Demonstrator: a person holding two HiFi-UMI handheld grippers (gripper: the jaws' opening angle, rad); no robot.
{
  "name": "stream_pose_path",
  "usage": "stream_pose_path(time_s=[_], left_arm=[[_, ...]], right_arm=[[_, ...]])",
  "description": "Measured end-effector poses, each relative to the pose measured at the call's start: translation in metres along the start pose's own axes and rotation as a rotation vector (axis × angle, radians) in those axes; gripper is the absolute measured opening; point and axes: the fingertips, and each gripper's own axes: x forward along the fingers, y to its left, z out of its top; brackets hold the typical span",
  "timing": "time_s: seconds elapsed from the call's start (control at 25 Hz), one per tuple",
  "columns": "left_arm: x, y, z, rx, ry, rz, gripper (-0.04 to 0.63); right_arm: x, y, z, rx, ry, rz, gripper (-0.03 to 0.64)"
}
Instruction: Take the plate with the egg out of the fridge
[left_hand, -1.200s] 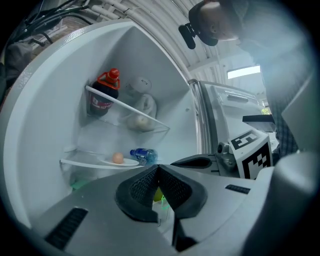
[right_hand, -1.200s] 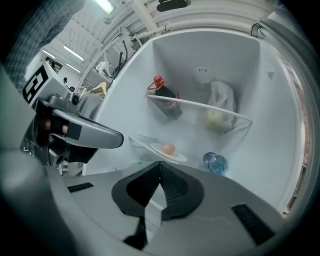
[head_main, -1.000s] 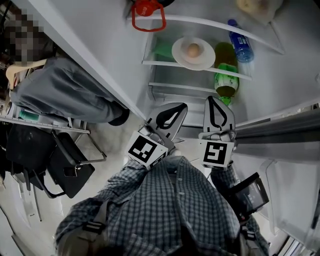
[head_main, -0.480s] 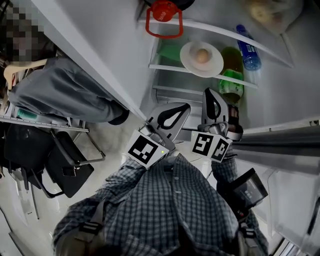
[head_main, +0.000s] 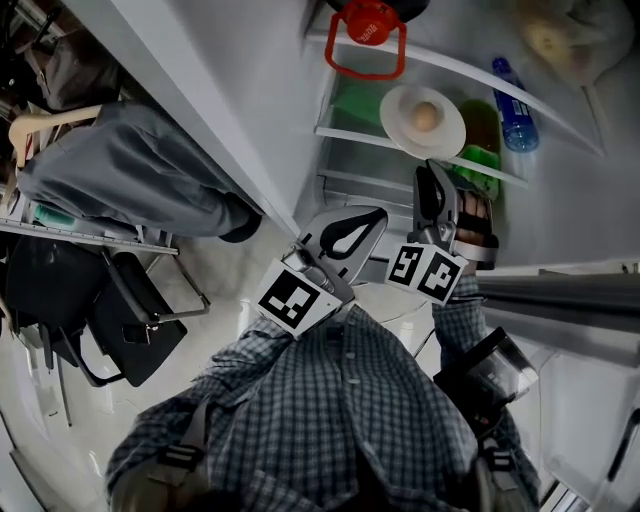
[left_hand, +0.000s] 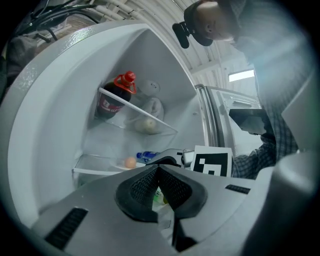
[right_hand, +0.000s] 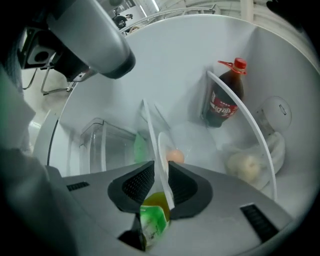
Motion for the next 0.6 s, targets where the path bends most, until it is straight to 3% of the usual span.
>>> stream_pose_path(time_s=[0.24, 0.6], left_arm=[[-0.004, 0.001, 0.003, 0.0, -0.006, 0.003, 0.008], [-0.003, 0.005, 0.003, -0.03, -0.01, -0.003, 0.008]], right_arm=[[0.01, -0.003, 0.004, -0.127, 0.009, -0.022, 0.069], [0.012, -0.005, 0.004, -0.196, 0.03, -0.044, 0.051]])
